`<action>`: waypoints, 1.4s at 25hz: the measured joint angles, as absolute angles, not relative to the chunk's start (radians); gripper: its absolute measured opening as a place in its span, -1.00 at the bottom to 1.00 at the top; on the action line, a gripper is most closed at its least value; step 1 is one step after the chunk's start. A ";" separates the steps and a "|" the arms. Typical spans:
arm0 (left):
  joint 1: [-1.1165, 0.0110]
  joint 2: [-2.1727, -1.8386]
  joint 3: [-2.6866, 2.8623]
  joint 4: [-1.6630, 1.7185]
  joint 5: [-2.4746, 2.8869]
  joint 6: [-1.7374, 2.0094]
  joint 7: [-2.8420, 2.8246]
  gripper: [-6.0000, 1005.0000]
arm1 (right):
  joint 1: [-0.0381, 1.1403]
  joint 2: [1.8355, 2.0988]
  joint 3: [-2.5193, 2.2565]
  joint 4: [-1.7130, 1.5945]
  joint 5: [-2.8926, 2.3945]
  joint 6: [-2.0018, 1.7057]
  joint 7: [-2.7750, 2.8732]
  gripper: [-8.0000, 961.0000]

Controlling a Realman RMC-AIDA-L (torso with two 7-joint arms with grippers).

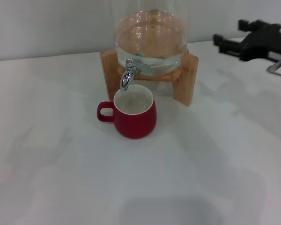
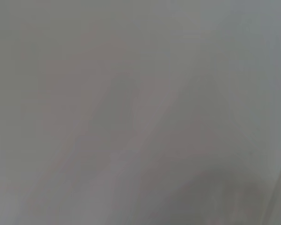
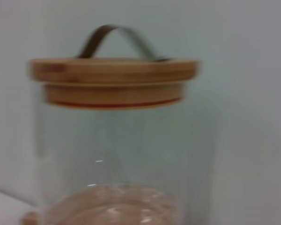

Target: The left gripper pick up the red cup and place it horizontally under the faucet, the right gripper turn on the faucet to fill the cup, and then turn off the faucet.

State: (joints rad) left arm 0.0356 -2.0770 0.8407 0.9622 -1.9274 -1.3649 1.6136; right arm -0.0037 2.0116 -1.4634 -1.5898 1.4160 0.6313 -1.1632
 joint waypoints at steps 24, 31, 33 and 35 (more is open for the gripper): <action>0.061 -2.085 0.829 1.215 -1.651 -1.367 1.407 0.68 | 0.125 2.005 -0.926 -1.098 1.758 0.986 -1.402 0.64; 0.052 -2.083 0.823 1.180 -1.652 -1.364 1.405 0.68 | 0.129 2.003 -0.924 -1.084 1.758 1.004 -1.408 0.64; 0.048 -2.084 0.812 1.170 -1.653 -1.364 1.402 0.65 | 0.131 2.003 -0.926 -1.082 1.758 1.006 -1.408 0.64; 0.044 -2.085 0.803 1.156 -1.657 -1.365 1.400 0.63 | 0.132 2.003 -0.928 -1.079 1.759 1.007 -1.408 0.64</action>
State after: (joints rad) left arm 0.0437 -2.0846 0.8033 1.1562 -1.6571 -1.3647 1.3999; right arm 0.1315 2.0035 -0.9277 -1.0790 1.7586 1.0066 -1.4084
